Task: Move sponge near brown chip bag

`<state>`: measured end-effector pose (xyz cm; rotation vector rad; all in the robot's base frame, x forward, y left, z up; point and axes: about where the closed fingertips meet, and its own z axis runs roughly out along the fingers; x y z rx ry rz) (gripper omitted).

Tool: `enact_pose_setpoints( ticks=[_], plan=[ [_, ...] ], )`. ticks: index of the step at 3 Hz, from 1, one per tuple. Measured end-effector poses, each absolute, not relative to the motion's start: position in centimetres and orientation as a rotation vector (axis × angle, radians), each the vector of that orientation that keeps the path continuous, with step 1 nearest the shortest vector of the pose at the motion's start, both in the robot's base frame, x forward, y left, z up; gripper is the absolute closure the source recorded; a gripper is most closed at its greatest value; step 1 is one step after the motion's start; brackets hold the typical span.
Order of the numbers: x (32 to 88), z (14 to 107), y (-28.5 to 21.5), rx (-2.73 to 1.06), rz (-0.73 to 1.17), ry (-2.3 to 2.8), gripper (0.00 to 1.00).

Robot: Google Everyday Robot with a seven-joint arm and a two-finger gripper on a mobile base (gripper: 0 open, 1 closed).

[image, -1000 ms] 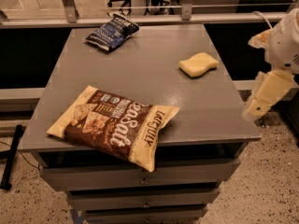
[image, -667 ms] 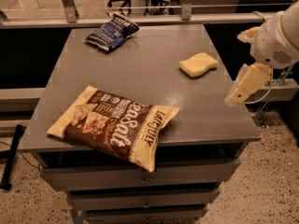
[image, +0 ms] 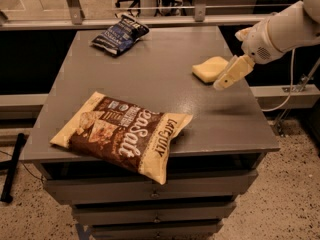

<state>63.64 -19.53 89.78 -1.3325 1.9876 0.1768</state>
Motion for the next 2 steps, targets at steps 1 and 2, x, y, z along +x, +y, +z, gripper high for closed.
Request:
enact_pose_setpoints(
  ticks=[1, 2],
  plan=[
    [67.9, 86.8, -19.7, -1.237, 0.256, 2.028, 0.00],
    [70.5, 84.6, -20.5, -1.170, 0.291, 2.070, 0.00]
  ],
)
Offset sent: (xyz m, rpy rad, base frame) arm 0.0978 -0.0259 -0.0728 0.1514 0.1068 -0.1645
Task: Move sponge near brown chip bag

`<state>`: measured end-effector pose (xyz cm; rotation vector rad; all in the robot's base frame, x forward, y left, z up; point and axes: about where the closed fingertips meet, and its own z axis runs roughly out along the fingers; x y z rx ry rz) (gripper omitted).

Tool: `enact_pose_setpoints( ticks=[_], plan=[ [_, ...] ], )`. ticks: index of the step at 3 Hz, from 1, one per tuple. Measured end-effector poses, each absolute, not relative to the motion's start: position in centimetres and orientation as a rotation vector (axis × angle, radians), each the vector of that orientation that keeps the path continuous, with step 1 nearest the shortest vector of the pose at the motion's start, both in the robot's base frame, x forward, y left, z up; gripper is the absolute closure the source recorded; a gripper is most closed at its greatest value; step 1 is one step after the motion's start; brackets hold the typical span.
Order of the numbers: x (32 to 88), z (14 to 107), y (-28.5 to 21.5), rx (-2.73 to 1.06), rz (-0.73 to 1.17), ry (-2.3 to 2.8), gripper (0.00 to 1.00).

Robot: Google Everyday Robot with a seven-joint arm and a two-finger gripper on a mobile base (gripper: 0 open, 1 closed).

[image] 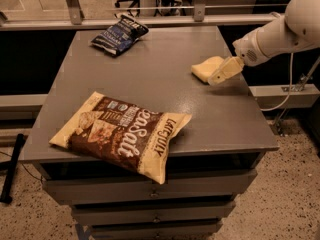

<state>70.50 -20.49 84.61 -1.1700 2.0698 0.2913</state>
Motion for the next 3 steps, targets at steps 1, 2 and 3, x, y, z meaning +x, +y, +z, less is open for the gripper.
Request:
enact_pose_setpoints(
  ticks=[1, 2, 3],
  plan=[
    [71.8, 83.2, -21.1, -1.126, 0.313, 2.097, 0.00],
    [72.1, 82.3, -20.9, -1.119, 0.331, 2.130, 0.15],
    [72.2, 82.0, -20.4, -1.124, 0.347, 2.145, 0.37]
  ],
)
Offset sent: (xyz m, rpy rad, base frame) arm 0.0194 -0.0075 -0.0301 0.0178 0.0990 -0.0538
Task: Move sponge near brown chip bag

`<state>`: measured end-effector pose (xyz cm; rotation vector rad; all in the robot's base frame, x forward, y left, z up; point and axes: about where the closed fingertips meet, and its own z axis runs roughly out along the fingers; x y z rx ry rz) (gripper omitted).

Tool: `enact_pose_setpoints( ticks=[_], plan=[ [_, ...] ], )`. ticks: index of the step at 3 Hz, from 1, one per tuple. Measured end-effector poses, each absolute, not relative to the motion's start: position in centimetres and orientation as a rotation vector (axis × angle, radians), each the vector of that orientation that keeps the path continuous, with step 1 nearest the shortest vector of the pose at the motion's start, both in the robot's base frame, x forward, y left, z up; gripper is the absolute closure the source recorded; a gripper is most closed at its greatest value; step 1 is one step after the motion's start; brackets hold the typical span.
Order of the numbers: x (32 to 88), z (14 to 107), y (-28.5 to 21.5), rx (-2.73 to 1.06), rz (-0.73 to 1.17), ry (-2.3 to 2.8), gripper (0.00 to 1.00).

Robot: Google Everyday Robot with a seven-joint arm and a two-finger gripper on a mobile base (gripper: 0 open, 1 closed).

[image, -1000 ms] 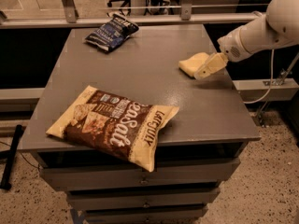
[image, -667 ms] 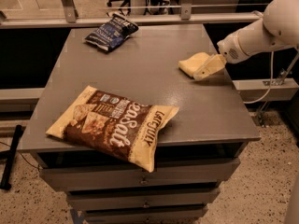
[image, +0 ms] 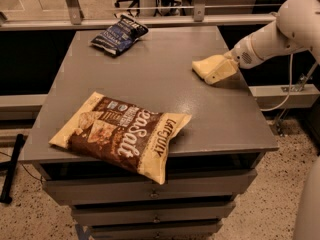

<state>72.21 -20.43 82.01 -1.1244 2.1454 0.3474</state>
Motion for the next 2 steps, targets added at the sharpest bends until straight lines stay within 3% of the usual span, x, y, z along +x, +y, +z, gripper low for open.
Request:
enact_pose_setpoints(
  ticks=[2],
  plan=[
    [71.4, 84.1, -19.3, -1.149, 0.365, 2.096, 0.84]
  ],
)
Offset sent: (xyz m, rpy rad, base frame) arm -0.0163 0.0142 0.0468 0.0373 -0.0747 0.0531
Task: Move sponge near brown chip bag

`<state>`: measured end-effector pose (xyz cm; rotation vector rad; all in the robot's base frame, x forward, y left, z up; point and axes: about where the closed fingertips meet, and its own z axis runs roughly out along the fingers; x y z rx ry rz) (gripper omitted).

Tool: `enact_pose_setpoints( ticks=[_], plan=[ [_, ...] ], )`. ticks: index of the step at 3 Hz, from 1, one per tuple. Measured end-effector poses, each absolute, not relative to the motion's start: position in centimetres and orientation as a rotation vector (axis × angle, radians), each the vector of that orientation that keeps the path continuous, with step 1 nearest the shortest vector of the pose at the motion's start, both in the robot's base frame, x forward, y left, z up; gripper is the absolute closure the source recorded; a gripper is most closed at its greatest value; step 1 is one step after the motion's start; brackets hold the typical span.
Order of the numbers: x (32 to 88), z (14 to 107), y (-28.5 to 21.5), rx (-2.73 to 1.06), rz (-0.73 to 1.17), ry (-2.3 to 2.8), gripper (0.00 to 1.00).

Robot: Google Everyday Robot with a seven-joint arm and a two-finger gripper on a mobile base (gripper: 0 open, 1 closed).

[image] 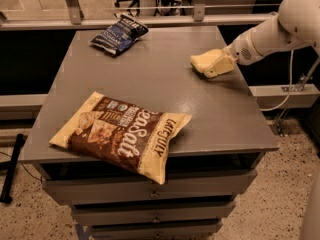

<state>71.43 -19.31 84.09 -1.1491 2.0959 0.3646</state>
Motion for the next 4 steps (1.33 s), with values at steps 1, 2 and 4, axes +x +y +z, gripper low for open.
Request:
enact_pose_setpoints(
  ticks=[1, 2, 4],
  plan=[
    [70.5, 86.8, -18.2, -1.167, 0.392, 2.026, 1.00],
    [68.6, 89.5, -15.9, -1.222, 0.464, 1.934, 1.00],
    [62.7, 90.0, -10.5, -1.458, 0.691, 1.775, 1.00]
  ],
)
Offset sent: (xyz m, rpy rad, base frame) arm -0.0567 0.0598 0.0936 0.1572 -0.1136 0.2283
